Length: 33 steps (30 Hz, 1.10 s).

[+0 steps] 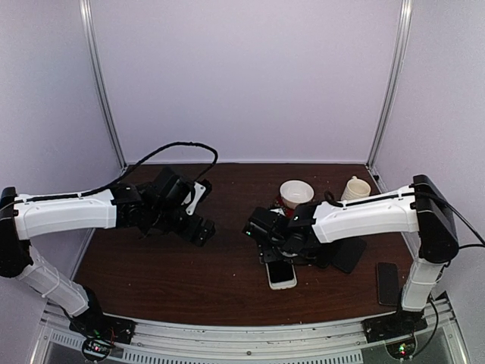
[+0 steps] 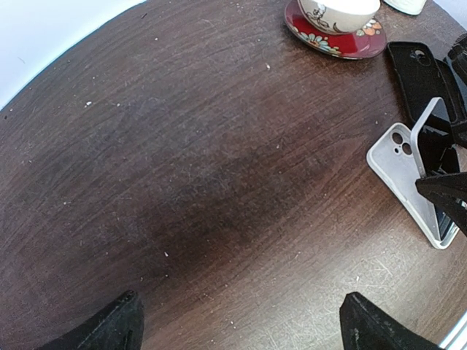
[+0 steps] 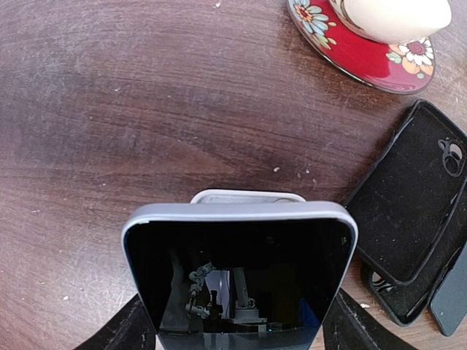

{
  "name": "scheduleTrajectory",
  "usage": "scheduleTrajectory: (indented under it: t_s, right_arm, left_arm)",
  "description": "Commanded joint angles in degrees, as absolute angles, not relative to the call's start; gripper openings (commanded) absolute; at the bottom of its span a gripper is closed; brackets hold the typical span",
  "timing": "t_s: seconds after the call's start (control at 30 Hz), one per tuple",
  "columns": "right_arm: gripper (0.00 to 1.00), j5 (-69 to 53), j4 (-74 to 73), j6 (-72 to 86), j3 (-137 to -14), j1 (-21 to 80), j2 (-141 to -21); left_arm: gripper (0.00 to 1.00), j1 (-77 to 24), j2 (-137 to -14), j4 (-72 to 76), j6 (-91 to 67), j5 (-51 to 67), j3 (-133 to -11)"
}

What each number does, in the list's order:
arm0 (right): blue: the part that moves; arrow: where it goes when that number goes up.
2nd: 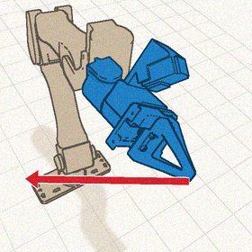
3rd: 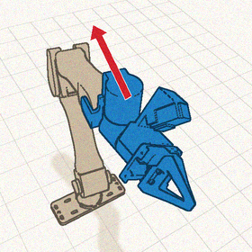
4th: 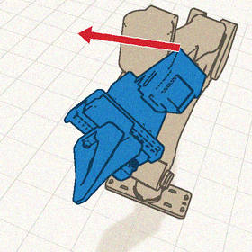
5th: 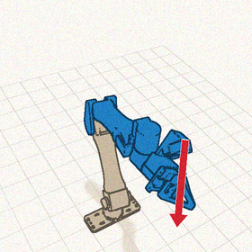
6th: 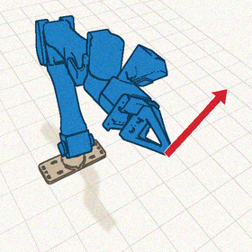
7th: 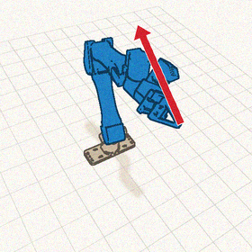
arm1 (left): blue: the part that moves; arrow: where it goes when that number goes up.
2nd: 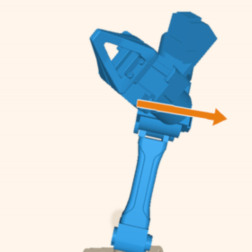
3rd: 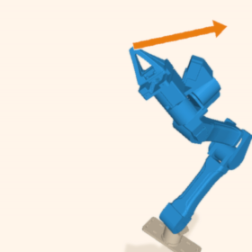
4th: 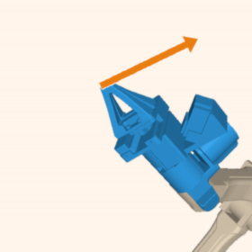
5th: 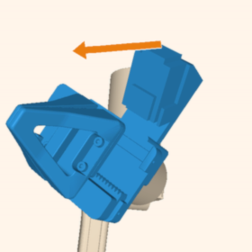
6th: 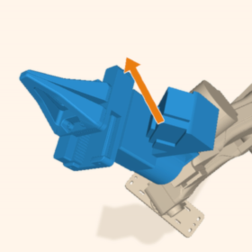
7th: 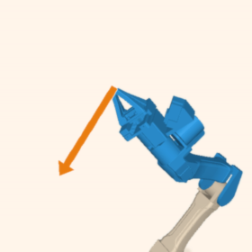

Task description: Put the phone into the phone case

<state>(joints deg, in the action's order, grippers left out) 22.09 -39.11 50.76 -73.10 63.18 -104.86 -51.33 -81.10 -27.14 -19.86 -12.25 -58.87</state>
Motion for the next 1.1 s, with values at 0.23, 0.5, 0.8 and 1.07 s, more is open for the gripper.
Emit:
scheduleTrajectory:
  t_s: [0.23,0.5,0.8,1.07]
  right_arm:
    - [0.45,22.5,-39.0,53.4,-70.8,62.5,-105.4]
    - [0.47,18.1,-43.3,53.9,-73.5,62.6,-106.2]
    - [0.49,14.6,-46.8,54.2,-76.5,62.4,-109.1]
    - [0.62,14.1,-47.4,55.6,-75.2,62.0,-109.8]
  left_arm:
    - [0.98,-51.4,-81.6,-26.5,-19.1,-13.6,-59.2]
    - [0.97,-51.4,-81.9,-26.8,-19.0,-13.5,-59.4]
    - [0.98,-51.4,-82.0,-27.0,-18.7,-13.8,-59.6]
    - [0.98,-51.4,-82.4,-27.3,-18.5,-13.8,-60.1]
